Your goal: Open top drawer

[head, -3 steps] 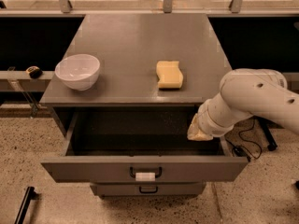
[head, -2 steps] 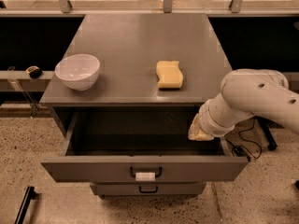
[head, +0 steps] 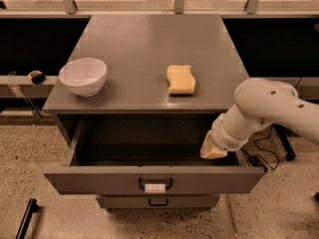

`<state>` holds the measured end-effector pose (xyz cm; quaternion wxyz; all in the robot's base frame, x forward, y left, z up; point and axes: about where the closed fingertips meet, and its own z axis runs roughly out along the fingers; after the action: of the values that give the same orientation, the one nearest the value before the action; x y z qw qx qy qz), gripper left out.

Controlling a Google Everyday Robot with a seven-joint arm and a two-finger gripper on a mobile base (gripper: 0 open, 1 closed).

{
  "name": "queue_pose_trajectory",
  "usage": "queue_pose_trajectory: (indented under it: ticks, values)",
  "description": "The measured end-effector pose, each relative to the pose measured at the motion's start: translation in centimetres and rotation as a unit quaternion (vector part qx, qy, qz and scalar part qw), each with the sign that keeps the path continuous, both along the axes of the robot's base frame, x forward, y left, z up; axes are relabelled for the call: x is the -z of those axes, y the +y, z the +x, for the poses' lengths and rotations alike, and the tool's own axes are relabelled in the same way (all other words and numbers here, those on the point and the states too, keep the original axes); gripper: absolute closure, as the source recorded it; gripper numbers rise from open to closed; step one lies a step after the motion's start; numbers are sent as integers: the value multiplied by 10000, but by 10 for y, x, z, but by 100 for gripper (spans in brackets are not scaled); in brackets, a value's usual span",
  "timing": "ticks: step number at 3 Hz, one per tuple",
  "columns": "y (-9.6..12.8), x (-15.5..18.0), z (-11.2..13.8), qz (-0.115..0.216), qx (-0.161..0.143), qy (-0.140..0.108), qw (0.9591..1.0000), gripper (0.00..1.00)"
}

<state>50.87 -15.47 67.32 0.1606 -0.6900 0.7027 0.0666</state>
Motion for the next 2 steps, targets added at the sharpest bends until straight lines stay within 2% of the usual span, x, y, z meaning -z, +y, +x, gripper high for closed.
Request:
queue_pose_trajectory:
  ticks: [1, 2]
  values:
    - [0, 16, -10, 4, -47, 320, 9995, 100]
    - [18, 30, -28, 112, -276, 611, 9977, 100]
